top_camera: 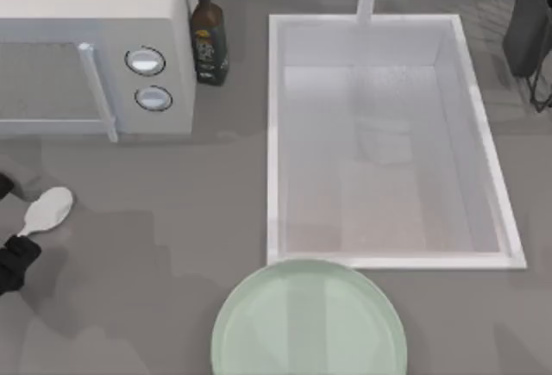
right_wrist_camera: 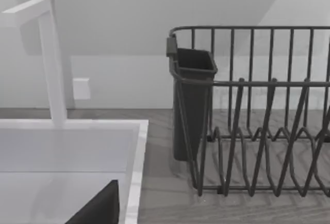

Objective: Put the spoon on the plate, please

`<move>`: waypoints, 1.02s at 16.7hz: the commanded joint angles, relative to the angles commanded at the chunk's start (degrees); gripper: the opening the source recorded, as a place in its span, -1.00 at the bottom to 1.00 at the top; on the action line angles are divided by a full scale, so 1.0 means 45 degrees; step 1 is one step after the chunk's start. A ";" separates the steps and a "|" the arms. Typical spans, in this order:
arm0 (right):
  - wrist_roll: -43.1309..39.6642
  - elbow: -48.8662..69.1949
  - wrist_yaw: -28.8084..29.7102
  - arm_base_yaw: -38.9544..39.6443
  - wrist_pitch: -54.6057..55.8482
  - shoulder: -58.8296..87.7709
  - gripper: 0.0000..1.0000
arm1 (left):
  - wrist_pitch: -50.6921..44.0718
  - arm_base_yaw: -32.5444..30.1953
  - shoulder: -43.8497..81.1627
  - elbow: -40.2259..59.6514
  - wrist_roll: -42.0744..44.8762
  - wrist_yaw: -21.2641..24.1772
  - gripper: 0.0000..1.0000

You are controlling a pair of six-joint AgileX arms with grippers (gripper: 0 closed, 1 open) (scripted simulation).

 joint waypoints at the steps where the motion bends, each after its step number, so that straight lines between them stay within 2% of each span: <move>1: 0.0000 0.0000 0.0000 0.0000 0.0000 0.0000 1.00 | 0.0000 0.0000 0.0000 0.0000 0.0000 0.0000 -1.00; 2: 0.0000 0.0000 0.0000 0.0000 0.0000 0.0000 1.00 | -0.0770 -0.0002 -0.0786 0.0336 -0.0062 0.0251 -1.00; 6: 0.0000 0.0000 0.0000 0.0000 0.0000 0.0000 1.00 | -0.1724 0.0024 -0.1084 0.1036 -0.0065 0.0248 -1.00; 12: 0.0000 0.0000 0.0000 0.0000 0.0000 0.0000 1.00 | -0.5486 -0.0040 -0.2446 0.3168 -0.0092 0.0248 -1.00; 17: 0.0000 0.0000 0.0000 0.0000 0.0000 0.0000 1.00 | -0.5988 -0.0044 -0.2783 0.3558 -0.0136 0.0246 -1.00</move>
